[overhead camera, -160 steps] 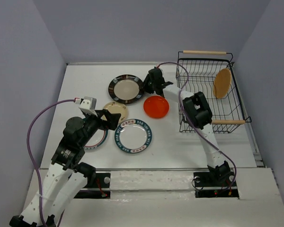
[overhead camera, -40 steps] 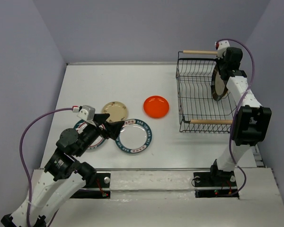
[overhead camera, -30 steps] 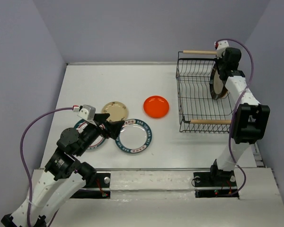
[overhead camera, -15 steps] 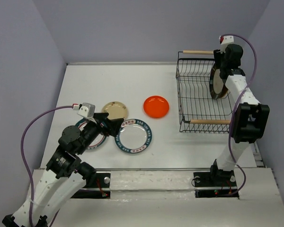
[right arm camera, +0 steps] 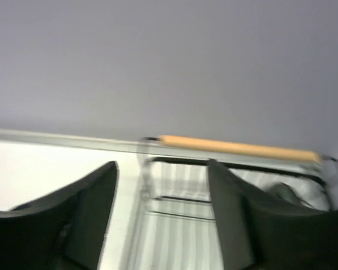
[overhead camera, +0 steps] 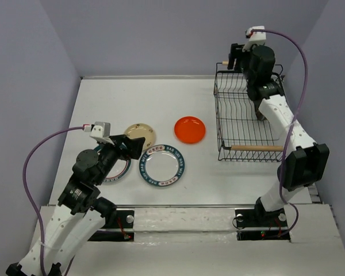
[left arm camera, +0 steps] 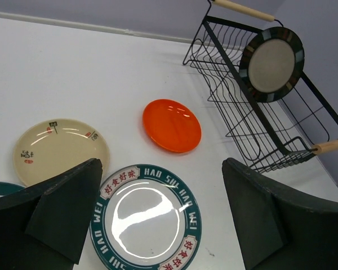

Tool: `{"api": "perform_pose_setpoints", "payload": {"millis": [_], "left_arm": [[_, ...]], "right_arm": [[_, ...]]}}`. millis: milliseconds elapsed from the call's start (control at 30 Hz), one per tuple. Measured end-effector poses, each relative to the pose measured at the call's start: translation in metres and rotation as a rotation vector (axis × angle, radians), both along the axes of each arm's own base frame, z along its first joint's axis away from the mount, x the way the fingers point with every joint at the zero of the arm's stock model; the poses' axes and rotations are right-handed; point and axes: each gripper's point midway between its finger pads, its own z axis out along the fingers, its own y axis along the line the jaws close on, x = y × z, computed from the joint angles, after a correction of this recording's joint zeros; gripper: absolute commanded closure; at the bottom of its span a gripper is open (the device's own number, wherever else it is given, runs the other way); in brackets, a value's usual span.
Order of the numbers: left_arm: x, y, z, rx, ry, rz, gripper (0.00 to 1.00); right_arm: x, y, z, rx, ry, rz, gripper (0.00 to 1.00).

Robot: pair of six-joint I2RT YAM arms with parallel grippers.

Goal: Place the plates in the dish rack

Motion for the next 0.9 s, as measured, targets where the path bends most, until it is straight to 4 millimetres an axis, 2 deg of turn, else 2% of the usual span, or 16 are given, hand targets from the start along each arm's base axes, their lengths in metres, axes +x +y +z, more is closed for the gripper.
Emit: {"api": "perform_pose_setpoints", "payload": {"millis": [33,133,167,233,267,300,333,400,433,533,567,633,733,800,900], "left_arm": [[0.002,0.003,0.000,0.001,0.000,0.016,0.01],[0.007,0.012,0.000,0.002,-0.002,0.059,0.01],[0.008,0.014,0.000,0.003,-0.002,0.072,0.01],[0.010,0.019,0.000,0.006,-0.003,0.093,0.01],[0.012,0.022,0.000,0.007,-0.004,0.106,0.01],[0.013,0.023,0.000,0.009,-0.005,0.113,0.01],[0.014,0.026,0.000,0.010,-0.005,0.125,0.01],[0.017,0.031,-0.001,0.016,-0.004,0.144,0.01],[0.018,0.033,-0.001,0.019,-0.004,0.154,0.01],[0.022,0.041,0.000,0.025,-0.011,0.185,0.01],[0.022,0.043,0.001,0.026,-0.018,0.194,0.01],[0.023,0.046,0.005,0.024,-0.031,0.204,0.01],[0.024,0.050,0.011,0.018,-0.056,0.218,0.01],[0.024,0.051,0.013,0.016,-0.063,0.219,0.01],[0.026,0.052,0.012,0.017,-0.062,0.216,0.01]], "right_arm": [[-0.007,0.026,0.008,0.025,-0.016,0.071,0.68],[-0.038,0.120,0.024,0.114,-0.038,0.348,0.93],[-0.045,0.138,0.024,0.128,-0.033,0.400,0.93],[-0.071,0.192,0.015,0.180,0.008,0.545,0.93],[-0.077,0.207,0.009,0.195,0.029,0.582,0.92],[-0.089,0.233,-0.005,0.220,0.074,0.644,0.90],[-0.096,0.249,-0.014,0.235,0.104,0.678,0.78],[-0.108,0.283,-0.045,0.269,0.192,0.739,0.60],[-0.115,0.303,-0.072,0.281,0.261,0.772,0.48],[-0.131,0.335,-0.137,0.311,0.427,0.808,0.43],[-0.137,0.343,-0.165,0.314,0.498,0.816,0.43],[-0.148,0.351,-0.209,0.309,0.611,0.829,0.41],[-0.166,0.349,-0.254,0.279,0.746,0.852,0.41],[-0.181,0.346,-0.267,0.246,0.808,0.901,0.38],[-0.196,0.344,-0.273,0.198,0.847,0.982,0.32]]}}
